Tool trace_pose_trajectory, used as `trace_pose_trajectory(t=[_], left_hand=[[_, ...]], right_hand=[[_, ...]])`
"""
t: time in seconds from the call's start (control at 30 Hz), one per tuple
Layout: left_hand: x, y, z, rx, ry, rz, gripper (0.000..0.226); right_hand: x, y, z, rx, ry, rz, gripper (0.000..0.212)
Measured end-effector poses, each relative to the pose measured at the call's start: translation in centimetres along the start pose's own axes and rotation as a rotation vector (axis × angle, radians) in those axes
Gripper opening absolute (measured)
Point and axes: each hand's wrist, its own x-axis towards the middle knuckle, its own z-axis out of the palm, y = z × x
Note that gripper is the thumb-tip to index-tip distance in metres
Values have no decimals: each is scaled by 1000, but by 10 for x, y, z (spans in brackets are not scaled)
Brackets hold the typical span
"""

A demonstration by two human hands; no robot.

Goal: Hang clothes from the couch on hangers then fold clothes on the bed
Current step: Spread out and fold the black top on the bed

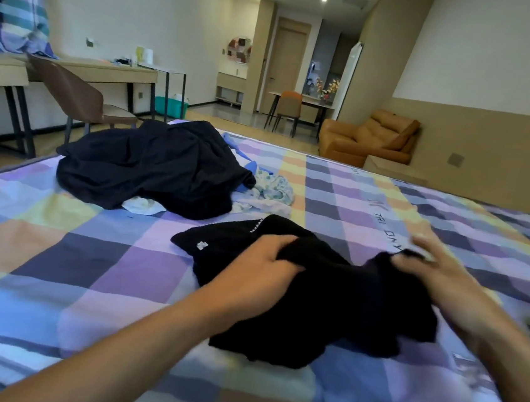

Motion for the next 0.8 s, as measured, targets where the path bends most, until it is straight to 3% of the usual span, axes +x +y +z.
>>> trace_pose_trajectory(t=[0.1, 0.23, 0.33, 0.4, 0.47, 0.57, 0.67, 0.8], left_hand=[[11, -2, -6, -34, 24, -196, 11], [16, 4, -16, -54, -12, -321, 7], [17, 11, -23, -44, -18, -218, 26], [17, 16, -29, 3, 0, -93, 26], [16, 20, -38, 68, 7, -23, 28], [15, 28, -47, 72, -51, -106, 45], [16, 37, -48, -24, -118, -253, 39], [19, 39, -46, 98, -70, -258, 41]], right_hand=[[-20, 17, 22, -361, -171, -210, 65], [-43, 9, 46, -337, -453, -506, 65], [-40, 8, 58, -356, -272, -727, 35], [-33, 4, 55, -179, -121, -738, 20], [-29, -4, 48, 6, -79, -711, 13], [-23, -16, 41, 30, -101, -689, 28], [-22, -24, 44, 13, -148, -638, 40], [-23, -29, 44, -39, -92, -631, 36]])
